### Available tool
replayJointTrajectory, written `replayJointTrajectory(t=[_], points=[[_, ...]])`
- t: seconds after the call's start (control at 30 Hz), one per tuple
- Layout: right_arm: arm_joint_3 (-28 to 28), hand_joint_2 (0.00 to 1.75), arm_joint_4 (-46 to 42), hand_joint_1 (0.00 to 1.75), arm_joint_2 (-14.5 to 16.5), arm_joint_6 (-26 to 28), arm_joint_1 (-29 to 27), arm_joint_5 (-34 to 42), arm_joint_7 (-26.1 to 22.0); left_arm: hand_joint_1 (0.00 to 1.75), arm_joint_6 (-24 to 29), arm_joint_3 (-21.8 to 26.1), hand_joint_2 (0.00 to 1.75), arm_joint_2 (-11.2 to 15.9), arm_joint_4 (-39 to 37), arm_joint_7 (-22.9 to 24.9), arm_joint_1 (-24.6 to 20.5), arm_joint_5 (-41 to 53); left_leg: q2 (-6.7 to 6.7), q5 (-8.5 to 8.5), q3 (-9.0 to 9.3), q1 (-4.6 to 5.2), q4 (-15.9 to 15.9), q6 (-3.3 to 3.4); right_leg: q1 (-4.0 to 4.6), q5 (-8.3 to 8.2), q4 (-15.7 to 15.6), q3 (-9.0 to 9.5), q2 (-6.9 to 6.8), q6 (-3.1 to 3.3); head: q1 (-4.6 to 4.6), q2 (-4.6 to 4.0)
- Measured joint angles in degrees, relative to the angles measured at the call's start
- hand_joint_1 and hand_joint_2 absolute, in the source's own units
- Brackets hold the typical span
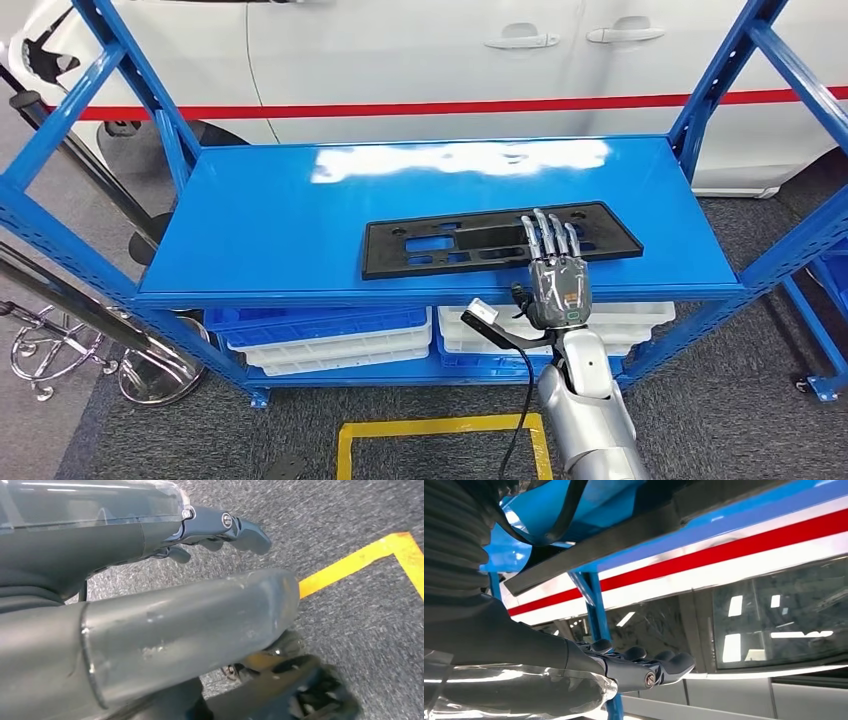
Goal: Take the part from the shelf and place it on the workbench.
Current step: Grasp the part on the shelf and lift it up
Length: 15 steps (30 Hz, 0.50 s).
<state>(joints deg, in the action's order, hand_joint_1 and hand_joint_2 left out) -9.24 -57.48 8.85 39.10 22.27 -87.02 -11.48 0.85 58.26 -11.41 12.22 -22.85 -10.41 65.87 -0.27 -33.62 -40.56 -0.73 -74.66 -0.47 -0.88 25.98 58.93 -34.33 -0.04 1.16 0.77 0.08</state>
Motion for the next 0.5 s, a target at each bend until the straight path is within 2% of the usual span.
replayJointTrajectory(t=[0.03, 0.1, 0.13, 0.17, 0.23, 0.27, 0.33, 0.37, 0.43, 0.47, 0.5], points=[[0.2, 1.75, 0.0, 0.0, 0.0, 0.0, -0.1, 0.0, 0.1, 0.0, 0.0, 0.0, 0.0, 0.0, 0.0, -0.1, 0.0, 0.0, 0.0, 1.38, 0.74, 0.02, 1.5, 0.15, 0.05, 0.0, 0.0, 0.05, 0.02, 0.0, -0.01, 0.0], [0.4, 1.75, -0.2, 0.0, 0.1, 0.0, -0.1, 0.0, 0.2, 0.0, 0.0, -0.1, 0.0, 0.0, 0.0, -0.3, -0.1, 0.1, 0.0, 5.32, 4.54, 0.11, 9.4, 0.79, 0.13, 0.02, 0.0, 0.2, 0.06, -0.05, -0.01, 0.0], [0.5, 1.75, -0.3, 0.0, 0.1, 0.0, -0.1, 0.1, 0.3, 0.0, 0.0, -0.1, 0.0, 0.1, 0.0, -0.5, -0.1, 0.1, -0.03, 6.6, 6.31, 0.25, 13.2, 1.12, 0.22, 0.01, 0.0, 0.17, 0.07, -0.19, -0.01, 0.0], [0.6, 1.75, -0.5, 0.0, 0.2, 0.0, -0.1, 0.1, 0.3, 0.0, 0.0, -0.3, 0.0, 0.1, 0.0, -0.5, -0.2, 0.1, -0.06, 7.2, 7.4, 0.4, 15.6, 1.4, 0.27, -0.04, 0.0, 0.1, 0.08, -0.41, 0.0, 0.0], [0.8, 1.75, -0.6, 0.0, 0.2, 0.0, -0.1, 0.2, 0.3, 0.0, 0.0, -0.5, 0.0, 0.1, 0.0, -0.6, -0.1, 0.2, -0.13, 7.19, 7.78, 0.67, 16.7, 1.73, 0.3, -0.23, -0.1, -0.05, 0.08, -1.04, 0.0, 0.01], [0.8, 1.75, -0.7, 0.0, 0.2, 0.0, -0.1, 0.2, 0.3, 0.0, 0.0, -0.6, 0.0, 0.1, 0.0, -0.6, -0.1, 0.2, -0.13, 7.38, 7.86, 0.51, 16.9, 2.02, 0.3, -0.24, -0.2, -0.02, 0.08, -1.4, 0.0, 0.0], [0.9, 1.75, -0.9, 0.0, 0.2, 0.0, -0.1, 0.3, 0.3, 0.0, -0.1, -0.7, 0.0, 0.1, 0.0, -0.7, -0.1, 0.3, -0.05, 7.84, 8.22, 0.22, 17.7, 2.69, 0.28, 0.92, 1.1, -0.5, 0.08, -1.99, 0.01, 0.0], [0.9, 1.75, -1.0, 0.0, 0.2, 0.0, -0.1, 0.4, 0.3, 0.0, -0.1, -0.8, 0.0, 0.1, 0.0, -0.8, -0.1, 0.4, -0.01, 8.04, 8.39, 0.07, 18.1, 2.99, 0.26, 2.39, 3.4, -1.51, 0.08, -2.18, 0.02, -0.01], [0.9, 1.75, -1.1, 0.0, 0.2, 0.0, -0.3, 0.4, 0.4, 0.0, -0.1, -0.8, 0.0, 0.1, 0.0, -0.8, -0.1, 0.4, 0.06, 8.08, 8.36, 0.19, 18.1, 3.29, 0.13, 6.06, 10.9, -5.05, 0.08, -2.39, 0.03, -0.01], [0.9, 1.75, -1.0, 0.0, 0.2, 0.0, -0.5, 0.4, 0.4, 0.0, -0.1, -0.8, 0.0, 0.1, 0.0, -0.8, 0.0, 0.4, 0.06, 8.04, 8.33, 0.23, 18.1, 3.33, 0.1, 7.07, 14.0, -6.62, 0.08, -2.49, 0.03, -0.01], [0.9, 1.75, -1.0, 0.0, 0.2, 0.0, -0.7, 0.4, 0.4, 0.0, -0.2, -0.8, 0.0, 0.1, 0.0, -0.8, 0.0, 0.4, 0.05, 7.96, 8.32, 0.27, 18.0, 3.34, 0.1, 7.0, 15.4, -7.4, 0.07, -2.54, 0.02, 0.0]])
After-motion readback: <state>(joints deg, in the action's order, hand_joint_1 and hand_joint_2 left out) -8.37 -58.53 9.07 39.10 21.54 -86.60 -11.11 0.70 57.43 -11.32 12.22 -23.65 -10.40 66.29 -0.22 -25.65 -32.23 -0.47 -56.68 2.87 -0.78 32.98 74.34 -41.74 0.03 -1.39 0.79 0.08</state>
